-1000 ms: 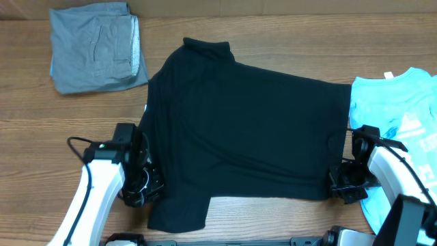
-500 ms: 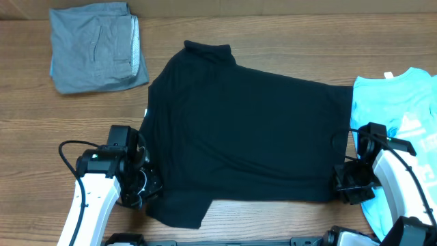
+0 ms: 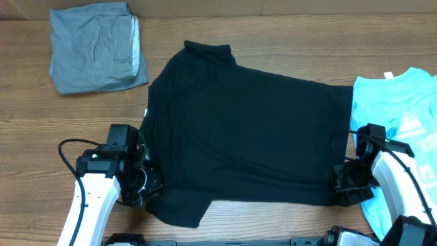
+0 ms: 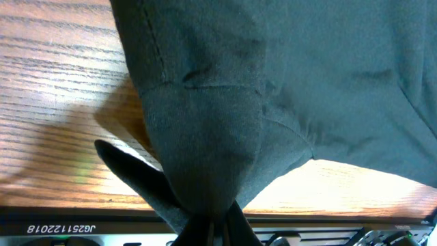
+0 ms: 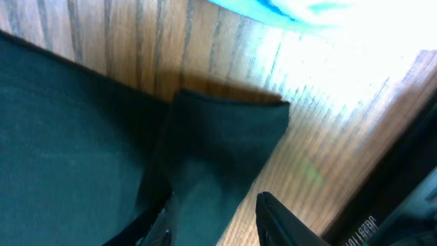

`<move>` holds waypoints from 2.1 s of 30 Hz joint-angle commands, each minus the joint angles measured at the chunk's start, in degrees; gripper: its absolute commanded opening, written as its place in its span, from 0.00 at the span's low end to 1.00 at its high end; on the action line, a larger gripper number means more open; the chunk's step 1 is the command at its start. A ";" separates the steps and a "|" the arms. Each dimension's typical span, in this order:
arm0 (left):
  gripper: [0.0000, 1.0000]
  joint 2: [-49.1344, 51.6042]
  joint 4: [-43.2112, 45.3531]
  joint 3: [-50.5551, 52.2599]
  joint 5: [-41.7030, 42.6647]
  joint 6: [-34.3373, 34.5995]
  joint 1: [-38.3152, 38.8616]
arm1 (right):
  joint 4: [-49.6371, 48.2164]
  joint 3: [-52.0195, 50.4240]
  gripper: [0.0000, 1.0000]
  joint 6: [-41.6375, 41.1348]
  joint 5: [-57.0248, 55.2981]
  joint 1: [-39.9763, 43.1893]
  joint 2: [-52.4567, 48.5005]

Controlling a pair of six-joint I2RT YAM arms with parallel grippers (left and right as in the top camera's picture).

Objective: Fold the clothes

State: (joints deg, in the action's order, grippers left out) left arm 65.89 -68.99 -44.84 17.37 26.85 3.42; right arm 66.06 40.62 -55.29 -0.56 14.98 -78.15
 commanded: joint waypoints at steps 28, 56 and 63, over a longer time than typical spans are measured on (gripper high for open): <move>0.04 -0.76 0.79 -1.42 0.04 -1.16 0.46 | -3.85 -8.63 0.39 -6.08 6.21 0.26 1.01; 0.04 -0.74 1.53 -1.42 0.04 -1.16 0.46 | -4.31 -11.10 0.44 -7.58 5.46 0.15 6.14; 0.04 -0.76 1.60 -1.42 0.04 -1.14 0.46 | -3.58 -11.67 0.43 -8.22 6.91 0.13 6.14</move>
State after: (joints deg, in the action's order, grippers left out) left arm 65.89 -67.64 -44.84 17.34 26.79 3.42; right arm 62.19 29.98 -61.91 5.19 15.00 -72.58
